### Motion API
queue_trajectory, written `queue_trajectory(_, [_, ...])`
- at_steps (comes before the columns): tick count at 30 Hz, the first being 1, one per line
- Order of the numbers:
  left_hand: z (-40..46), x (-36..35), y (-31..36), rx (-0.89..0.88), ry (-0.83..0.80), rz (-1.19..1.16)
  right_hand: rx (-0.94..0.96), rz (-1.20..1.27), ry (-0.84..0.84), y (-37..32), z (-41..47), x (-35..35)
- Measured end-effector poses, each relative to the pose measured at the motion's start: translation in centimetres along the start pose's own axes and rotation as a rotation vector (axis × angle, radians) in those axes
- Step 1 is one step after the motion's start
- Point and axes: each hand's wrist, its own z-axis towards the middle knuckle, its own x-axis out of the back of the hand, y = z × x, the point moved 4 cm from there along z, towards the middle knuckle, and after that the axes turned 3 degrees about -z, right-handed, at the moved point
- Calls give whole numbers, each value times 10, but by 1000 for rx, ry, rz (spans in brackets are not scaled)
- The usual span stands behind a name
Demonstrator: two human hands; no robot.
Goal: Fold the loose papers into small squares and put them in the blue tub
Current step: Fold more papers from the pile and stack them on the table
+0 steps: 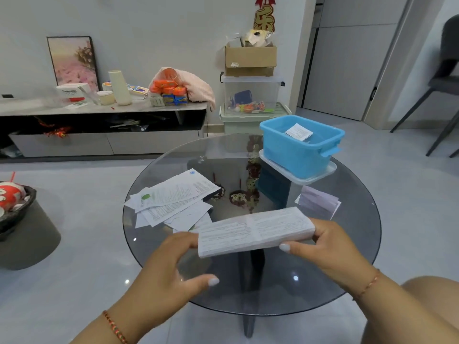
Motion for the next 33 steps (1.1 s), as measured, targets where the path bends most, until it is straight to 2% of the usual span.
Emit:
queue_trajectory(2, [-8, -5, -3, 150, 25, -105, -61, -91, -54, 7, -3, -3])
queue_trajectory(5, [-10, -16, -3, 183, 105, -101, -85, -121, -138, 5, -8, -5])
queue_trajectory(8, [-12, -23, 0, 165, 160, -57, -193, -80, -54, 4, -10, -1])
queue_trajectory(10, [-14, -28, -1, 172, 200, -22, -302, -153, 30, 7, -10, 2])
queue_trajectory(13, [-16, -35, -9, 257, 284, -11, -376, -264, 52, 9, -11, 3])
queue_trajectory(18, [-19, -41, -9, 259, 295, 92, -322, -726, 60, 17, -12, 7])
queue_trajectory(23, [-20, -40, -7, 229, 275, 144, -297, -856, 87, 14, -14, 2])
queue_trajectory(26, [-22, -37, 0, 147, 354, 240, -306, -866, 88, 13, -14, 0])
queue_trajectory(28, [-22, -40, 11, -76, 373, 339, -300, -888, 82, 11, -14, -1])
queue_trajectory(31, [-26, -65, 33, -395, 235, 405, -291, -901, 90, 10, -13, -3])
queue_trajectory(33, [-30, -85, 36, -453, 124, 501, -288, -923, 96, 8, -12, -4])
